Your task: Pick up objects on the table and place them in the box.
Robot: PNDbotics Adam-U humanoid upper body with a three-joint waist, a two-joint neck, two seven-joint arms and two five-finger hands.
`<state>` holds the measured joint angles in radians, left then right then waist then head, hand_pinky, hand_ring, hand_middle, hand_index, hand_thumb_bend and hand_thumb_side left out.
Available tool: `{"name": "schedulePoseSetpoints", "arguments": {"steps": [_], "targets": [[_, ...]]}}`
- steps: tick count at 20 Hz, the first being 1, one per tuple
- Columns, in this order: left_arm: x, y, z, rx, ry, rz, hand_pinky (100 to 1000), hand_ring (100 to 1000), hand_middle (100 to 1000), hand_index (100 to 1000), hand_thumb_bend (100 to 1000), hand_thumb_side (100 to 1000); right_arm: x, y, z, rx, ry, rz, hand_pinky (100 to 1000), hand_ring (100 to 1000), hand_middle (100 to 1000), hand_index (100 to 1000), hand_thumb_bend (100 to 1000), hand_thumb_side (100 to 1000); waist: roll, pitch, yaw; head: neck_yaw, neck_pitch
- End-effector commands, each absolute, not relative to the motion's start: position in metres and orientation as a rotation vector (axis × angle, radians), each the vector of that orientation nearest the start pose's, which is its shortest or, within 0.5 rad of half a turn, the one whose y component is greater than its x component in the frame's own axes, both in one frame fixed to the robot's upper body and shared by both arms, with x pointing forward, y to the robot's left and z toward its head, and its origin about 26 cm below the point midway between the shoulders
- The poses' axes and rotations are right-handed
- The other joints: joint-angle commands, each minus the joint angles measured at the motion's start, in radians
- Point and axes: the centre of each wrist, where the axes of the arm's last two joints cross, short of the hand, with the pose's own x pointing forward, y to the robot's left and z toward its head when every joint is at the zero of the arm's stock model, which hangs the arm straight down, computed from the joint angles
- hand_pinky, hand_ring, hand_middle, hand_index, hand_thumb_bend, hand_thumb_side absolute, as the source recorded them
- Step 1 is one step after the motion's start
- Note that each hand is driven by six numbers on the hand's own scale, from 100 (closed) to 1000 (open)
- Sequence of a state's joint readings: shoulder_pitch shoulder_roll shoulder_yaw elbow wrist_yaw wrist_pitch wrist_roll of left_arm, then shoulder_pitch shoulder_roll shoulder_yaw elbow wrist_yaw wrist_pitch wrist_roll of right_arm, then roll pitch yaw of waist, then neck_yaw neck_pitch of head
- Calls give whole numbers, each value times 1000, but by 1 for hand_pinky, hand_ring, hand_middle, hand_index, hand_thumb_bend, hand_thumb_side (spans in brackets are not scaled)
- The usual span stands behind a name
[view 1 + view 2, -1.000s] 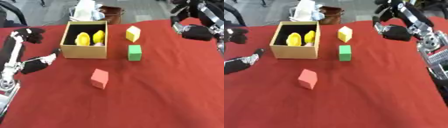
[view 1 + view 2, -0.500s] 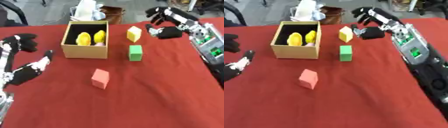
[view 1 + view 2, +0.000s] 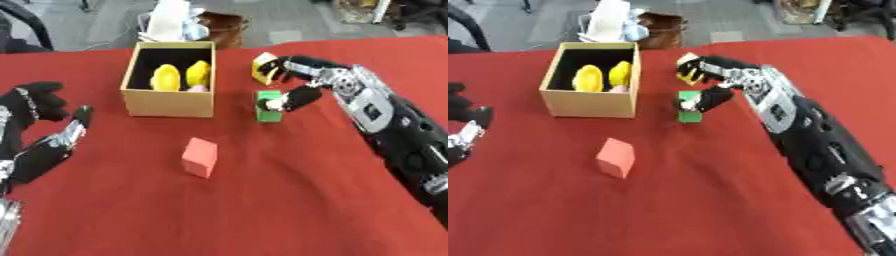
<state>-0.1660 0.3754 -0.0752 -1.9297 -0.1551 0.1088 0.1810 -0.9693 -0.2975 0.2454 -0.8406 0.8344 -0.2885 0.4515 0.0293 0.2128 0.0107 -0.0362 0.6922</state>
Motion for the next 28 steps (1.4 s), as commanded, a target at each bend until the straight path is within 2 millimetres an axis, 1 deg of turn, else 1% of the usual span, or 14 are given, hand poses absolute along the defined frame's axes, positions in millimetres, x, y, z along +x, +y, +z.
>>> {"name": "schedulePoseSetpoints", "arguments": {"steps": [1, 5, 10, 11, 12, 13, 14, 15, 16, 21, 22, 24, 28], "targets": [[292, 271, 148, 463, -2009, -329, 607, 544, 526, 733, 448, 353, 492, -212, 159, -652, -1443, 1729, 807, 841, 862, 933, 375, 424, -10, -13, 3, 3, -12], [292, 271, 146, 461, -2004, -324, 607, 543, 525, 733, 446, 354, 493, -216, 152, -677, -1445, 1726, 806, 839, 859, 934, 373, 421, -10, -13, 4, 5, -12], [292, 271, 145, 461, -2003, -323, 607, 542, 524, 733, 442, 357, 494, -217, 150, -684, -1447, 1726, 804, 836, 858, 934, 372, 412, -10, -13, 4, 5, -12], [292, 271, 144, 458, -2000, -320, 607, 542, 523, 733, 438, 358, 494, -219, 152, -694, -1454, 1703, 771, 756, 769, 907, 304, 388, -9, -13, 5, 7, -11], [292, 270, 143, 456, -1998, -318, 607, 542, 523, 733, 438, 358, 494, -221, 152, -703, -1464, 1681, 771, 756, 769, 907, 304, 388, -9, -13, 5, 8, -11], [292, 270, 142, 455, -1997, -318, 607, 542, 523, 733, 436, 359, 494, -221, 153, -712, -1482, 1657, 743, 692, 659, 846, 221, 344, -8, -13, 5, 9, -11], [292, 270, 142, 454, -1995, -317, 607, 542, 523, 733, 436, 359, 494, -222, 155, -720, -1503, 1635, 743, 692, 659, 846, 221, 344, -8, -12, 5, 9, -10], [292, 270, 141, 454, -1993, -317, 606, 542, 523, 733, 435, 360, 494, -222, 157, -728, -1529, 1614, 730, 666, 619, 806, 184, 321, -8, -12, 5, 10, -9], [292, 270, 141, 454, -1992, -317, 607, 542, 523, 733, 435, 360, 494, -222, 158, -736, -1552, 1596, 723, 654, 602, 781, 163, 313, -8, -12, 5, 10, -9], [293, 270, 140, 454, -1990, -319, 607, 542, 523, 733, 435, 360, 494, -221, 160, -747, -1604, 1554, 723, 654, 602, 781, 163, 313, -8, -12, 5, 10, -8], [293, 270, 140, 453, -1989, -319, 607, 541, 522, 733, 432, 364, 494, -221, 160, -747, -1608, 1552, 709, 628, 557, 718, 100, 326, -8, -13, 5, 10, -8], [293, 270, 139, 453, -1984, -324, 607, 541, 521, 733, 432, 365, 494, -216, 176, -755, -1688, 1538, 706, 623, 543, 704, 100, 325, -8, -15, 3, 9, -9], [293, 270, 138, 450, -1985, -328, 607, 538, 518, 732, 428, 366, 490, -204, 206, -738, -1803, 1543, 704, 615, 529, 691, 100, 290, -8, -17, 4, 8, -9]]}}
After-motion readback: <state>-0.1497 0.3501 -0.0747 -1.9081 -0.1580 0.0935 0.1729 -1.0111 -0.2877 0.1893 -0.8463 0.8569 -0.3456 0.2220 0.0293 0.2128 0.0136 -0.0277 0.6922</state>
